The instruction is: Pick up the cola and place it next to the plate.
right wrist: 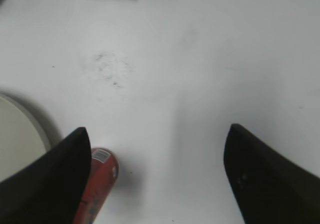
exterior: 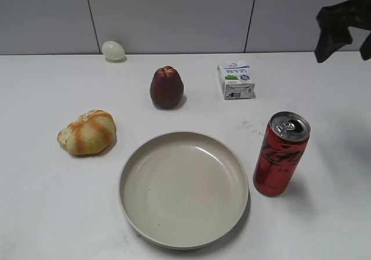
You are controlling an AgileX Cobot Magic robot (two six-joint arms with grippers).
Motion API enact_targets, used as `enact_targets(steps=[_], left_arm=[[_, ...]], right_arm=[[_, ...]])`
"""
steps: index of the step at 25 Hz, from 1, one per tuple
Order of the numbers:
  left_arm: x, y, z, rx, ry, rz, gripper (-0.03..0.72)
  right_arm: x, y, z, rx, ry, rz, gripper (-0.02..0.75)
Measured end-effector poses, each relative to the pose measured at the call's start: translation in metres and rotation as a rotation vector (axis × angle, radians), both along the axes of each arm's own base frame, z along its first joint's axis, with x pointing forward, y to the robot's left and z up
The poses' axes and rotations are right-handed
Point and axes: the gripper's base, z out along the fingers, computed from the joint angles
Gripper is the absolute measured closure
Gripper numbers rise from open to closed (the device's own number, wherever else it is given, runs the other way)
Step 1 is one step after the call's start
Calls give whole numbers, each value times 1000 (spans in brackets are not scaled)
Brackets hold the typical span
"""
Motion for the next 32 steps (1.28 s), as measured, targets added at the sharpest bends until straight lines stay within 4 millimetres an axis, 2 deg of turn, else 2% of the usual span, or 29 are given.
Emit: enact_targets(steps=[3, 5, 8, 10, 14, 18, 21, 27, 30, 32], left_arm=[[0, 0, 0, 0, 0, 0, 457], [0, 0, 0, 0, 0, 0, 457], [0, 0, 0, 0, 0, 0, 457], [0, 0, 0, 0, 0, 0, 457], [0, 0, 0, 0, 0, 0, 457], [0, 0, 0, 0, 0, 0, 457], [0, 0, 0, 0, 0, 0, 457], [0, 0, 0, 0, 0, 0, 456], [0, 0, 0, 0, 0, 0, 456], [0, 0, 0, 0, 0, 0, 456]], right_arm=[[-4, -22, 1, -11, 88, -25, 93], [-9, -29, 0, -20, 146, -27, 101], [-18, -30, 2, -10, 157, -13, 112], [-34, -28, 6, 26, 155, -7, 123], [-86, -29, 23, 50, 105, 1, 139], [-138, -32, 27, 55, 9, 0, 143], [-174, -34, 21, 60, -90, -5, 144], [-237, -38, -9, 70, -245, -13, 144], [-260, -40, -23, 74, -309, -14, 144], [-273, -40, -20, 80, -387, -12, 144]])
